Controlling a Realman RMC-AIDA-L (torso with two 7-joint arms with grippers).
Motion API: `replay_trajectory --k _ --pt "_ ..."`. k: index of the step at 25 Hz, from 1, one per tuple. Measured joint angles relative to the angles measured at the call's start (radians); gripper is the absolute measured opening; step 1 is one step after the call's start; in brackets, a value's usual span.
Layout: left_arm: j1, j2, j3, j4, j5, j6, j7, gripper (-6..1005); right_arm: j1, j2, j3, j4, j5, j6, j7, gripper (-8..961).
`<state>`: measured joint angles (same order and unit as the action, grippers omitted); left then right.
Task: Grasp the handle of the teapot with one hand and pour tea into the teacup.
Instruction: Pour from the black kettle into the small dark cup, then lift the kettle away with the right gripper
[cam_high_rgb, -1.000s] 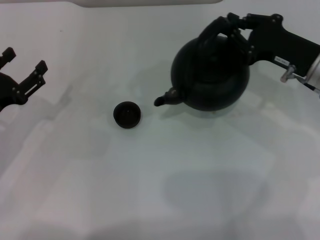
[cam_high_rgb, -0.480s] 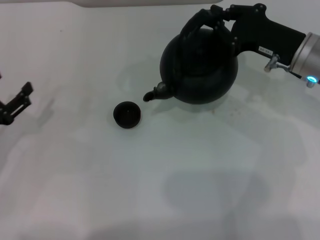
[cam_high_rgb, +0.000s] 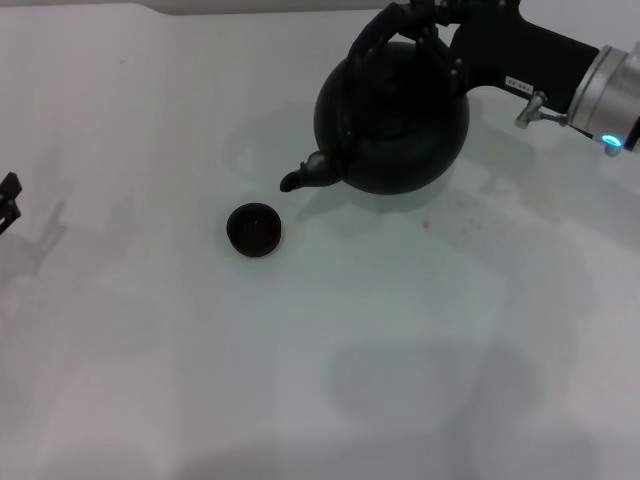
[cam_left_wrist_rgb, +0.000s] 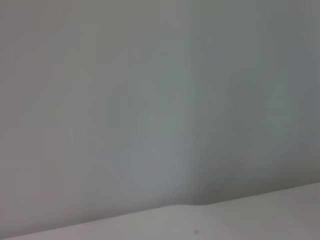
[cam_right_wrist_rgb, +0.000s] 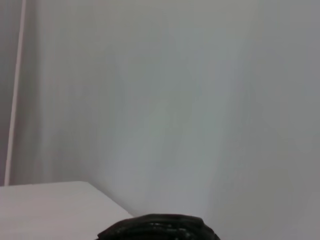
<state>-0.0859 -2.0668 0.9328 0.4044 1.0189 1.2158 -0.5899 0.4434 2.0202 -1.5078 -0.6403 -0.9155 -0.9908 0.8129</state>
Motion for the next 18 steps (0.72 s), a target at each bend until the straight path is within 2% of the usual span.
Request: replay_trajectory --k 18 --pt "-0.022 -0.003 0.000 -0.006 0.000 -0.013 0.006 835 0.032 0.002 -0.107 -0.071 0.009 0.114 -0.033 163"
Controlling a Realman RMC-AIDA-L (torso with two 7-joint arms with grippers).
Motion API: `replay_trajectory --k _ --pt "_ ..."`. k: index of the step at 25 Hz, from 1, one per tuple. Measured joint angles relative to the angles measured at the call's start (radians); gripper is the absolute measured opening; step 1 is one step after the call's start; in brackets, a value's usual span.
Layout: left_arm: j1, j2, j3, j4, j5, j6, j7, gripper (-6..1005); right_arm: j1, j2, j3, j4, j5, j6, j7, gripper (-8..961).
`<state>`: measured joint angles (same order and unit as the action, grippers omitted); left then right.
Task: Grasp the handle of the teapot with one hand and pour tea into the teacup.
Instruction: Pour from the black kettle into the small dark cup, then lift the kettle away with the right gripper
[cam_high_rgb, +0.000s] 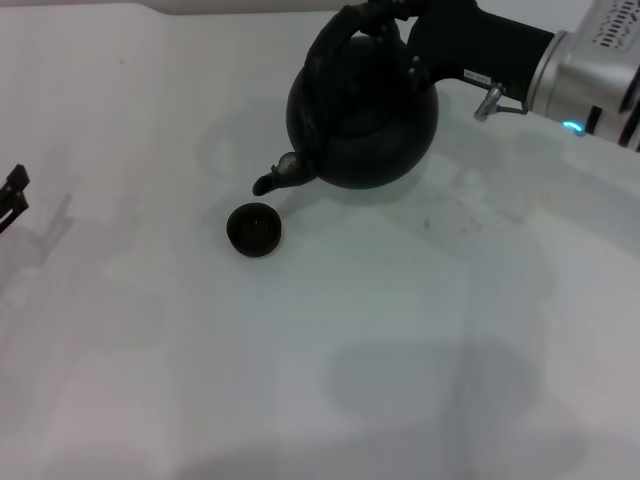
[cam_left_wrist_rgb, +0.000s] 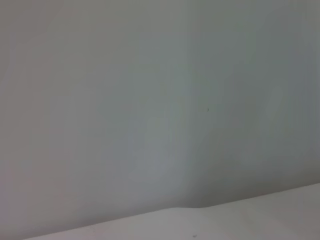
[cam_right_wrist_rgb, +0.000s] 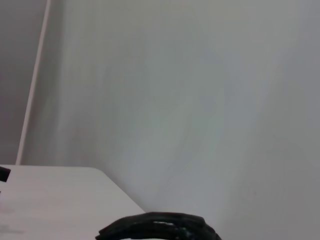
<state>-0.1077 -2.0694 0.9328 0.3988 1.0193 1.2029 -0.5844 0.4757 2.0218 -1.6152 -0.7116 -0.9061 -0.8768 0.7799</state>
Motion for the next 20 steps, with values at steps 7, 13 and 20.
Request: replay_trajectory --k 7,13,20 --pt "-0.009 0.000 0.003 0.000 0.000 -0.002 0.000 835 0.008 0.000 -0.038 -0.024 0.020 0.061 -0.036 160" --pt "-0.019 0.000 0.002 0.000 -0.001 -0.010 0.000 835 0.009 0.000 -0.044 -0.029 0.020 0.073 -0.059 145" --pt "-0.033 0.000 0.001 0.000 -0.001 -0.024 0.000 835 0.011 0.000 -0.051 -0.037 0.021 0.078 -0.088 144"
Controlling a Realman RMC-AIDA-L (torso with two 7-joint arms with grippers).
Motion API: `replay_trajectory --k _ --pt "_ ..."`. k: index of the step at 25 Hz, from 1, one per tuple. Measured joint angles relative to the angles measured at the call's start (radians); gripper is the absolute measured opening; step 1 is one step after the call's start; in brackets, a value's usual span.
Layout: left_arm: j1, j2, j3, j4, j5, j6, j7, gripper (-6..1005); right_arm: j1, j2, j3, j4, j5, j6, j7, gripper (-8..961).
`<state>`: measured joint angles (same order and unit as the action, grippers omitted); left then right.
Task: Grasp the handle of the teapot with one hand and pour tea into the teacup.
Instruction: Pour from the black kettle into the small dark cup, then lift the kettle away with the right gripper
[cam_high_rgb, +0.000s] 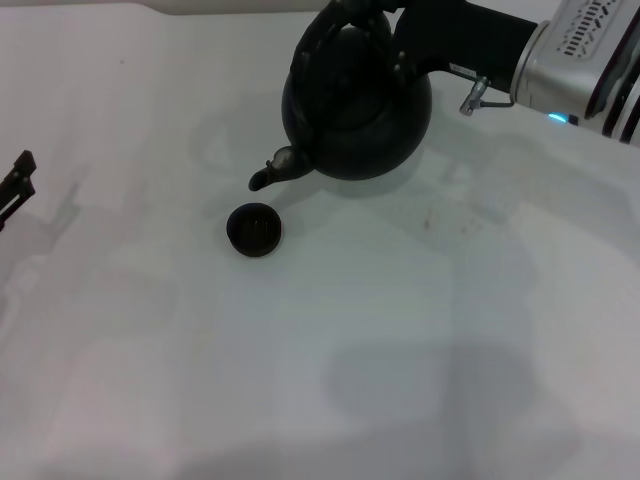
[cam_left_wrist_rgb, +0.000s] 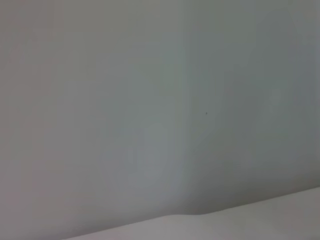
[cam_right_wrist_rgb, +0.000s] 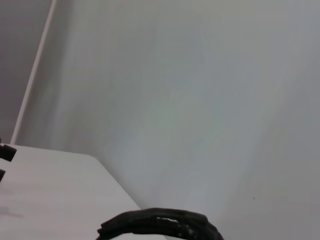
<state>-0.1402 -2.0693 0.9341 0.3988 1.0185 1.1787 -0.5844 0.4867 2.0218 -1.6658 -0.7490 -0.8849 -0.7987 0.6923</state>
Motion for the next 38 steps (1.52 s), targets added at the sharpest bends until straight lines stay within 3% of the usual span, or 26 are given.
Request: replay_trajectory --k 19,38 --pt "-0.016 0.000 0.000 0.000 0.000 -0.026 0.000 836 -0.002 0.000 -0.047 -0.013 0.018 0.008 -0.098 135" --pt "-0.030 0.000 0.000 -0.005 0.000 -0.044 0.000 835 -0.003 0.002 -0.078 -0.051 0.023 0.119 -0.160 125"
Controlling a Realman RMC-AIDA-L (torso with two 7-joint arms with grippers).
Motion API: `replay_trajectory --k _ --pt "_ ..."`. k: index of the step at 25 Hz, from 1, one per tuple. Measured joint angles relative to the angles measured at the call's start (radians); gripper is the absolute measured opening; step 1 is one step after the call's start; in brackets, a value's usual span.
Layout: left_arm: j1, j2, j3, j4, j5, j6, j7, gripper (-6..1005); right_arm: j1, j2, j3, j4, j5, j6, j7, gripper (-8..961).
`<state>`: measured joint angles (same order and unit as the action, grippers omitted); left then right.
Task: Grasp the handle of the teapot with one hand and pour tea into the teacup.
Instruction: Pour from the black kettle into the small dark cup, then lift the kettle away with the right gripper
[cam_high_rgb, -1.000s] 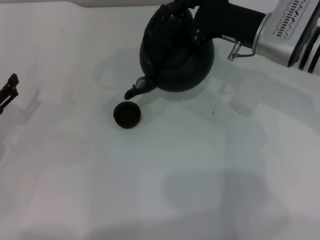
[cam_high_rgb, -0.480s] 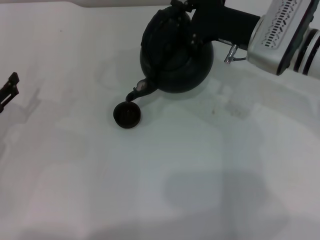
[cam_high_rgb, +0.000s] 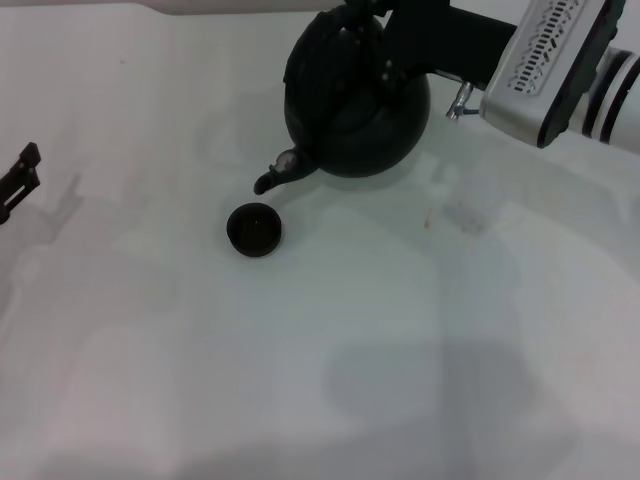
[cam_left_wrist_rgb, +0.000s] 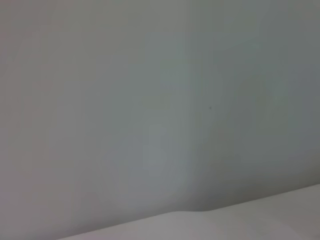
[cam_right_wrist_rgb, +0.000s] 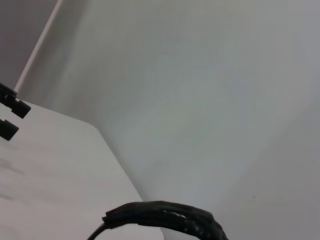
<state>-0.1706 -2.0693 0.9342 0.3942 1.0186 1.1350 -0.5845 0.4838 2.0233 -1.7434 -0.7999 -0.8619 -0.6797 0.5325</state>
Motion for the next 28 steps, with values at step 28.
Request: replay_trajectory --k 28 --pt "-0.015 0.001 0.000 0.000 -0.001 -0.035 0.000 836 -0.040 -0.004 -0.132 -0.157 -0.006 0.155 -0.085 117"
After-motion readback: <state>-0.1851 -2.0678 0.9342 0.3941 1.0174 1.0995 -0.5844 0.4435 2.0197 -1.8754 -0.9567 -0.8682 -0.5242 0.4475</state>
